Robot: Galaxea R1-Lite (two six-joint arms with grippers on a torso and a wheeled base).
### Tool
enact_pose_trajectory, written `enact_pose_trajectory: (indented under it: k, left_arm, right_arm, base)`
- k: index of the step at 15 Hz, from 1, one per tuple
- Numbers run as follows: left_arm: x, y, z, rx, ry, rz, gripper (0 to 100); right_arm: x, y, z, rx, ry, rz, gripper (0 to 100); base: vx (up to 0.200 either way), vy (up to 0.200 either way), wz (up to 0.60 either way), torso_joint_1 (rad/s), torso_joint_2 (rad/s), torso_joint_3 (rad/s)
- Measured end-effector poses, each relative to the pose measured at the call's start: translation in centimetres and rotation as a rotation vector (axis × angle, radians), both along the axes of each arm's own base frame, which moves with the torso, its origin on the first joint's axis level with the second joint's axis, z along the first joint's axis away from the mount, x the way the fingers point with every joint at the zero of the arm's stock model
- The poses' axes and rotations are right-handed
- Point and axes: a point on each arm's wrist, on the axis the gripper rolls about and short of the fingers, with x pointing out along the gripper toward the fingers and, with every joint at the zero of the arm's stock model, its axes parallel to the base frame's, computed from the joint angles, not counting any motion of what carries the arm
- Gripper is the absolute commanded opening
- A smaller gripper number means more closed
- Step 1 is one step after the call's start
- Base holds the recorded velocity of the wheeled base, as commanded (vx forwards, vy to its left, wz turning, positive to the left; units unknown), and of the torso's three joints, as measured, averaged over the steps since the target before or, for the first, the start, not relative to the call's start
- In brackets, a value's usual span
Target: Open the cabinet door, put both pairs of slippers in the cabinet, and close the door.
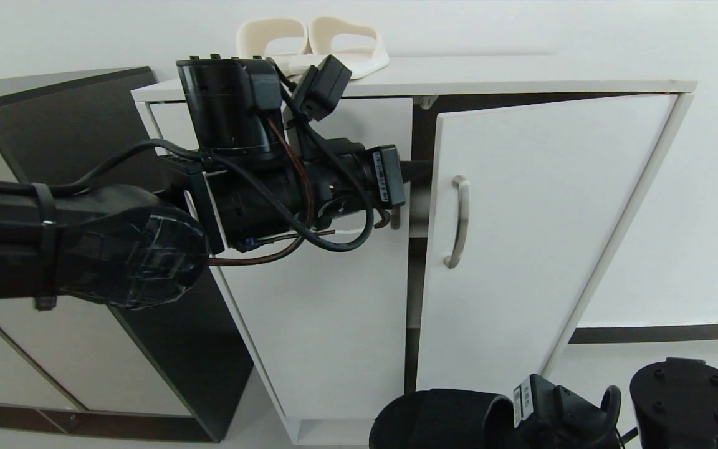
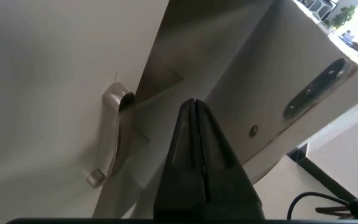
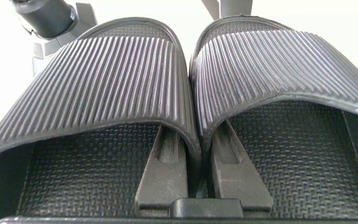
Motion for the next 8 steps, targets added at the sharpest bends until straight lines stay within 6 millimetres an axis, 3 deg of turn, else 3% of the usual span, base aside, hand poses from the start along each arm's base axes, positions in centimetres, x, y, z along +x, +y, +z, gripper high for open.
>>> enact_pose_trajectory:
  k: [2,5,8]
  left_arm:
    - [0.2,-0.2,-0.1,0.001,0.001,-0.002,0]
    - [-0.2,-0.8,-0.1,0.000,-0.001,-0.020,0]
    - [-1.8,-2.2,-0.2,0.008,-0.003,-0.075,0]
  right_arm:
    - [0.1,0.1,-0.1,-0.005,0.004,0.000,0]
    - [-0.2,0.4,-0.4,-0.022,0.033,0.011,0]
    - [-0.6,0.7,-0.3,-0.023,0.041,0.028,0]
  base:
    - [0.000,0.000,0.00,0.000,0.00,0.000]
    - [-0.200,0.000,0.00,0.004,0.01,0.001]
    - [-0.200,0.000,0.00,0.002,0.00,0.005]
